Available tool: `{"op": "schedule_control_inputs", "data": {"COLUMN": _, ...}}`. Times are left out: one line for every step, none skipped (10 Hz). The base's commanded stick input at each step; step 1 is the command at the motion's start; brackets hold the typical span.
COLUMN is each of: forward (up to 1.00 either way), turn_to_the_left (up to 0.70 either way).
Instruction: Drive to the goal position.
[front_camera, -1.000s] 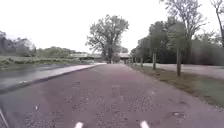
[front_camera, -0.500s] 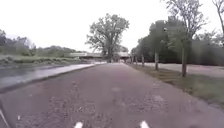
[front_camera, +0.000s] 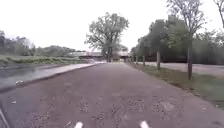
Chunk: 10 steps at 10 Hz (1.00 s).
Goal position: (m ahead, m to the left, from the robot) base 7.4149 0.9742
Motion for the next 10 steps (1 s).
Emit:
{"op": "schedule_control_inputs", "data": {"forward": 0.70, "turn_to_the_left": 0.00}}
{"op": "schedule_control_inputs", "data": {"forward": 0.70, "turn_to_the_left": 0.00}}
{"op": "schedule_control_inputs", "data": {"forward": 0.70, "turn_to_the_left": 0.00}}
{"op": "schedule_control_inputs", "data": {"forward": 0.70, "turn_to_the_left": 0.00}}
{"op": "schedule_control_inputs", "data": {"forward": 0.70, "turn_to_the_left": 0.00}}
{"op": "schedule_control_inputs", "data": {"forward": 0.70, "turn_to_the_left": 0.00}}
{"op": "schedule_control_inputs", "data": {"forward": 0.70, "turn_to_the_left": 0.00}}
{"op": "schedule_control_inputs", "data": {"forward": 0.70, "turn_to_the_left": 0.00}}
{"op": "schedule_control_inputs", "data": {"forward": 0.70, "turn_to_the_left": 0.00}}
{"op": "schedule_control_inputs", "data": {"forward": 0.70, "turn_to_the_left": 0.00}}
